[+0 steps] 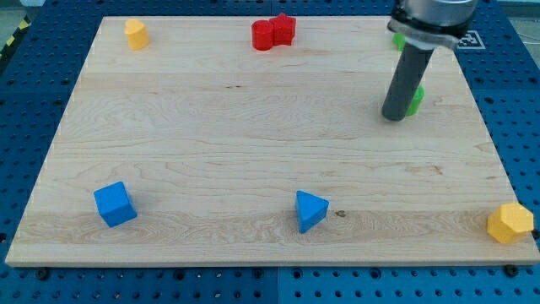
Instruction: Move arm right to the green circle
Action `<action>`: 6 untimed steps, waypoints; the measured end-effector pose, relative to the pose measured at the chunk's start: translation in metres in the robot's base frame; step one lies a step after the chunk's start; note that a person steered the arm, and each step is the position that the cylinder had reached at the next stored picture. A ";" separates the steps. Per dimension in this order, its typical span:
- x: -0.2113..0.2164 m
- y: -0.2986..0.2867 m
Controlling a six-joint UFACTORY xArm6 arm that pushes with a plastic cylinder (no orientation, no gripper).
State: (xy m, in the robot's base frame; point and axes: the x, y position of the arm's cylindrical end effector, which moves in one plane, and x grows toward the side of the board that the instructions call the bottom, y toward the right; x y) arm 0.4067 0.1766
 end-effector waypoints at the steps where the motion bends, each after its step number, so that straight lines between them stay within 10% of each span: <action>1: -0.050 -0.005; 4: 0.015 0.032; 6: -0.026 0.052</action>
